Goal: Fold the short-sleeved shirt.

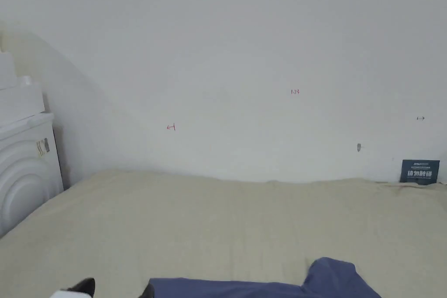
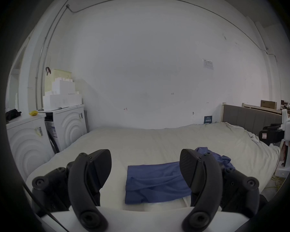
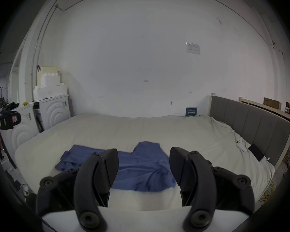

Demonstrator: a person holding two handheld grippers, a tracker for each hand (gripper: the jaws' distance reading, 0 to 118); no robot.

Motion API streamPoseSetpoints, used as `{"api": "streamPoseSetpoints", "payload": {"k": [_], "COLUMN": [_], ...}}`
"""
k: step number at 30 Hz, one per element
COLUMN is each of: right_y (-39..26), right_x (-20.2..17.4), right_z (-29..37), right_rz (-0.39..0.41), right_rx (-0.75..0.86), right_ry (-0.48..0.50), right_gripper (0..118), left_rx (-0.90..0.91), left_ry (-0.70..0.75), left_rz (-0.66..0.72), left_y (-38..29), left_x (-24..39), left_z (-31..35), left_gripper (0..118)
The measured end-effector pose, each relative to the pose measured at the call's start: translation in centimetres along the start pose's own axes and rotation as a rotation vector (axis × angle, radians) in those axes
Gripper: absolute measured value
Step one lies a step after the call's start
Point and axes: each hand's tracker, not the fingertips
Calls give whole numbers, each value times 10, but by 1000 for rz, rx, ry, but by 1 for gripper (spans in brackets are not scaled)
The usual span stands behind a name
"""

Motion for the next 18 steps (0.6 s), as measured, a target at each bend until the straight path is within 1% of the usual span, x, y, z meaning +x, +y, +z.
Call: {"api": "streamPoseSetpoints", "payload": {"k": [2,3,4,5,6,7,8,9,11,15,18], "right_y": [-10,-14,-19,-23,-27,-32,-34,-37,-41,-42,-40], "right_x": [-6,-10,-12,-14,-17,-19,-21,-22,-25,-25,-23], "right_z": [7,12,15,16,17,21,22,23,27,26,25], "right_rz": [-1,-1,0,-2,-5,-7,-7,-10,-17,-23,-44], "right_rx": [-23,-24,-35,-41,-47,-46,-49,-57,-59,-68,-63], "right_ry": [6,9,19,27,29,34,24,35,37,30,36], "right_gripper": [65,60,46,31,12,1,1,1,1,1,1], "left_rx": [-9,-14,-31,-46,-50,-60,-75,-78,-74,-119,-123], "left_ry": [2,9,12,15,16,20,15,18,27,16,16], "left_rz": [7,11,12,16,21,34,37,33,41,5,-5], "left_y": [-9,-12,-15,-18,-22,-25,-27,-30,-36,-41,-44], "left_x": [1,1,0,-1,-2,-4,-5,-5,-3,1,4], "left_z": [11,16,20,23,26,28,31,35,40,38,34], "left_gripper": [65,54,36,21,11,3,0,0,0,0,0]}}
